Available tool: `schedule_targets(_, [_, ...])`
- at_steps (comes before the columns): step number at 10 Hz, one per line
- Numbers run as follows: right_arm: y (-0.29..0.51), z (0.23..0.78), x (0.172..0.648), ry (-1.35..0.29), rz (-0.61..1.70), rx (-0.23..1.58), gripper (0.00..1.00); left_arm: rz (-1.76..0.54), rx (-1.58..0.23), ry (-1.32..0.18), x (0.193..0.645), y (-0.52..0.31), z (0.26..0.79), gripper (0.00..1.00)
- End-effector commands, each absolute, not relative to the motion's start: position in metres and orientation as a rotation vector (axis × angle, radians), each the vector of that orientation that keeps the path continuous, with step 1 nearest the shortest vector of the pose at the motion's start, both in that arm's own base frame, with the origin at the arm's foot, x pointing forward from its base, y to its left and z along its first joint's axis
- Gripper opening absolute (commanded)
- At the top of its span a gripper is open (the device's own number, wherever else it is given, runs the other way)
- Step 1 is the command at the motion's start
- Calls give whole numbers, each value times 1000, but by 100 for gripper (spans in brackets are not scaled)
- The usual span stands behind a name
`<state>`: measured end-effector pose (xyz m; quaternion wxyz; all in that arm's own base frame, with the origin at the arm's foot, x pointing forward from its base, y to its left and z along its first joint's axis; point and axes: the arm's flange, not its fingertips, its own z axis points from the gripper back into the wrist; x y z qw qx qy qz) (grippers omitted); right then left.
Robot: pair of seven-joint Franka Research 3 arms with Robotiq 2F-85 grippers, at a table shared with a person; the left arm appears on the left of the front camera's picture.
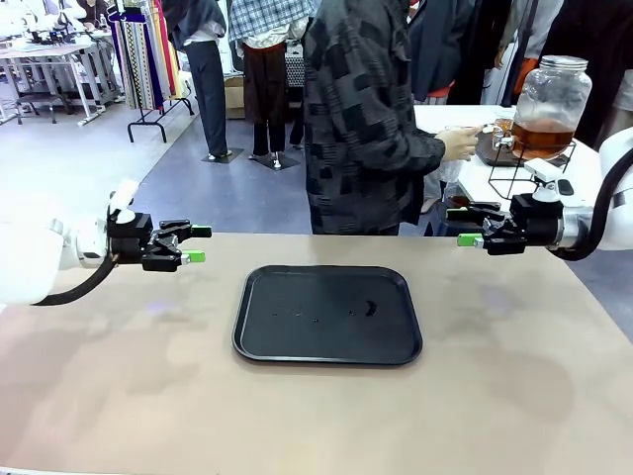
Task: Pour the drink into the iced cup.
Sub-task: Open the gripper to release the iced cup you were holding.
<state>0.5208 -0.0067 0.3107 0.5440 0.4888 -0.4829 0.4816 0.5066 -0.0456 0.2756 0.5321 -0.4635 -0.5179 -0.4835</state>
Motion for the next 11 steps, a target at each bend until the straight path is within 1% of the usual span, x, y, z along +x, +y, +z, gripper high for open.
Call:
schedule_targets(1, [-7,313,520,-1148,1136,1170,100,-1150,-1105,-1241,506,-46,278,100])
schedule_targets(11, [-7,313,520,-1148,1136,1170,100,-1150,-1105,-1241,506,-46,278,100])
